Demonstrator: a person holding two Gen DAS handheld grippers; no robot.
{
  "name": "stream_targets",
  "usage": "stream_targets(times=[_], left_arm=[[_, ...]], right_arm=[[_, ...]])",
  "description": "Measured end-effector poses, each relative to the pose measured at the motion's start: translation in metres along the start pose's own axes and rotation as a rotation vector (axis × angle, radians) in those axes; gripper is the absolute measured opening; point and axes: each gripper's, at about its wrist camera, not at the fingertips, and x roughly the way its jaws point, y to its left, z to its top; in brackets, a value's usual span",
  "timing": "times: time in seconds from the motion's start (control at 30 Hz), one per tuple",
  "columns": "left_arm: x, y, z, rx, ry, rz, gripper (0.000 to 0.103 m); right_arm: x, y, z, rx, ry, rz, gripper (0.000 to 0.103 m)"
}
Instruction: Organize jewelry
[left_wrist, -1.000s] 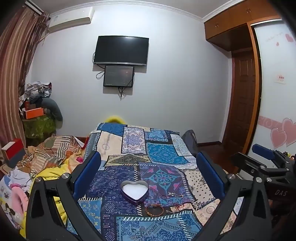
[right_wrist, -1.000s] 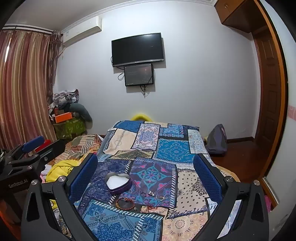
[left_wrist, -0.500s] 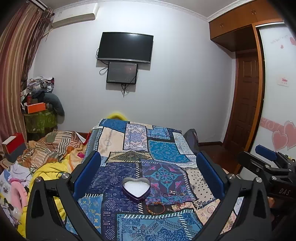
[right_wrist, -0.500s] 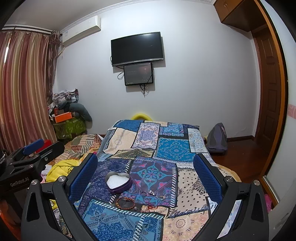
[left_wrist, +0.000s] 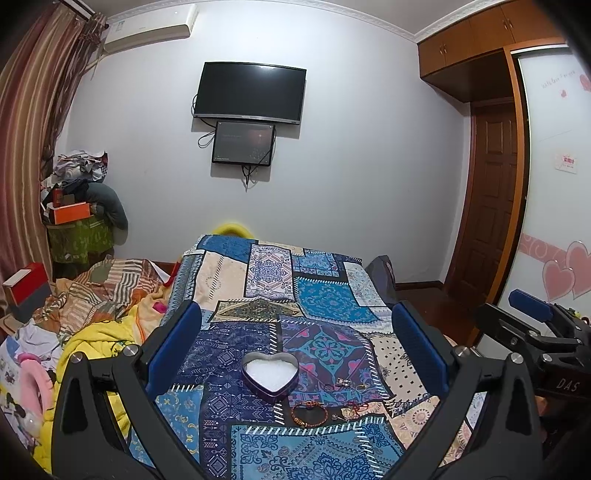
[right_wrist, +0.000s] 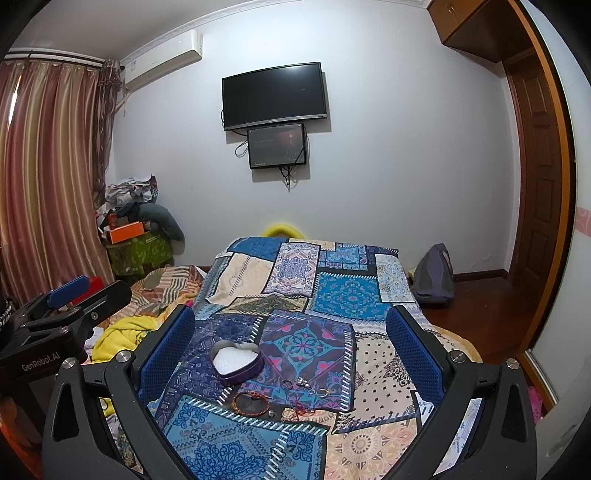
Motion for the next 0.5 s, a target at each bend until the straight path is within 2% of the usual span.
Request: stream_targets(times=[0.5], left_arm=[[-0.0011, -0.0018, 0.0019, 0.002, -0.002, -0.007, 0.103]], right_arm=[[0.0005, 0.0007, -0.0007, -0.002, 0.001, 0.003, 0.103]])
